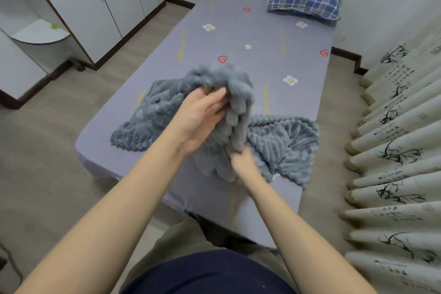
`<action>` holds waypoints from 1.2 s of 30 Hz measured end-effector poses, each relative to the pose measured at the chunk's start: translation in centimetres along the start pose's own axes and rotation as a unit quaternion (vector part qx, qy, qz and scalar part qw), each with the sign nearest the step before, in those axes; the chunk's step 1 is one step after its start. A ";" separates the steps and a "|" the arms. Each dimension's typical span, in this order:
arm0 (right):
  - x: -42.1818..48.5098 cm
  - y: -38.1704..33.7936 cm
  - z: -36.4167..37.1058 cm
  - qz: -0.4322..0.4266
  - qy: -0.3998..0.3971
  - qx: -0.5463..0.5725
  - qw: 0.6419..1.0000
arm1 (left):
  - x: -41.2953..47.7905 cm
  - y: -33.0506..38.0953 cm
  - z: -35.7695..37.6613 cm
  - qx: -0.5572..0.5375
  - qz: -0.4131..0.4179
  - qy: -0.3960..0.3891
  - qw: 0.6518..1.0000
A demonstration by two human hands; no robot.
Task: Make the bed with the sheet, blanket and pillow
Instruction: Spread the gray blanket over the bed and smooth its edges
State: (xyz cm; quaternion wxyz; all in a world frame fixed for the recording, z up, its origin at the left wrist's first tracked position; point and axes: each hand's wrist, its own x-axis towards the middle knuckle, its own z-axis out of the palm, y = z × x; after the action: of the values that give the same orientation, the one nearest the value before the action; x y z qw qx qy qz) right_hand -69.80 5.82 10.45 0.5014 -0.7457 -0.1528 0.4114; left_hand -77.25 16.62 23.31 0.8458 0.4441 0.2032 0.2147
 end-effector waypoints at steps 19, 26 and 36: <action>2.9 -12.6 -9.5 0.051 0.008 0.553 0.832 | 0.9 -13.0 -9.8 0.251 -0.321 -0.092 0.908; 4.9 -8.9 -9.1 0.135 0.172 0.113 0.969 | 3.6 -9.9 -10.1 0.437 -0.077 -0.043 0.895; 6.6 -0.9 -2.9 0.309 0.037 -0.230 0.922 | 1.4 -11.0 -7.4 0.614 0.173 -0.314 0.703</action>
State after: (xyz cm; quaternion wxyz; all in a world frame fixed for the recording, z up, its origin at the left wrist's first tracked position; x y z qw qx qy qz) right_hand -63.34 8.67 8.64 0.1695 -0.8654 0.0136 0.4713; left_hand -78.00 16.64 9.98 0.3482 0.9344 -0.0679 0.0325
